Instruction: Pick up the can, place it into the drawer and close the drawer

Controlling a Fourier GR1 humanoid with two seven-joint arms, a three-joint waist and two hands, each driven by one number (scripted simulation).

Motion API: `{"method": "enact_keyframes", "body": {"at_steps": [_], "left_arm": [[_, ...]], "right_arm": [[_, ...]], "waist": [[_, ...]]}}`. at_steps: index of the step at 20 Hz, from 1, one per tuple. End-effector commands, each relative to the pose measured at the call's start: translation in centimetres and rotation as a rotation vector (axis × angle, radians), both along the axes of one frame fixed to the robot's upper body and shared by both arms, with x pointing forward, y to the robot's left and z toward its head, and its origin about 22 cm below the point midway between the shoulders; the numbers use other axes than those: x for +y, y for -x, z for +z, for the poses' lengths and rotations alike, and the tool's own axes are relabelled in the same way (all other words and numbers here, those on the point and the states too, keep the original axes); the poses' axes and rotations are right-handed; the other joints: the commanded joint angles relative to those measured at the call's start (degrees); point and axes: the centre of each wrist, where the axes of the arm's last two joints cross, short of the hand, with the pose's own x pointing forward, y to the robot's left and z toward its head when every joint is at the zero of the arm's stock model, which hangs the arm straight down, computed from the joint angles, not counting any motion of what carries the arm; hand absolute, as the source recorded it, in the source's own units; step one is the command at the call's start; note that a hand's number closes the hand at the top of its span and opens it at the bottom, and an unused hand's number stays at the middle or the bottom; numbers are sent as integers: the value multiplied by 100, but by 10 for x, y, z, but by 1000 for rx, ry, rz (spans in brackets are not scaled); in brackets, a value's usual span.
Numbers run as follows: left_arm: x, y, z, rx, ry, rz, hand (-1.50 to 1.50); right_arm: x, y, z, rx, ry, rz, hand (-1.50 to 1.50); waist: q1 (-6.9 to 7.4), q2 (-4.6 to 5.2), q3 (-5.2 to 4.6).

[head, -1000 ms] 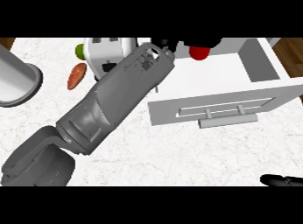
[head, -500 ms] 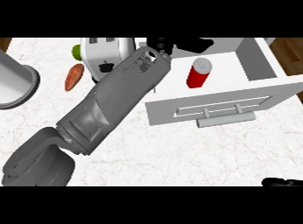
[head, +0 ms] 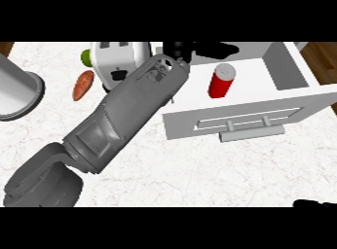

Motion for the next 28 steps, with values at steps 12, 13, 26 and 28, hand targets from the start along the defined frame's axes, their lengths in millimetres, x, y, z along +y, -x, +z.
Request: {"method": "enact_keyframes", "body": {"at_steps": [12, 13, 26, 28], "left_arm": [[-14, 6, 25, -51, 137, -12, -150], [-11, 7, 16, -50, 125, -1, -150], [1, 0, 36, -30, 120, -24, -150], [8, 0, 40, -35, 115, -2, -150]], "right_arm": [[24, -27, 20, -103, 487, -60, -150], [29, -25, 10, -95, 525, -41, -150], [61, -74, -52, 12, 947, -132, -150], [66, -80, -66, 6, 928, -160, -150]], "waist": [[398, -60, -8], [381, -67, -5], [840, -156, -9], [841, -189, -9]]}}
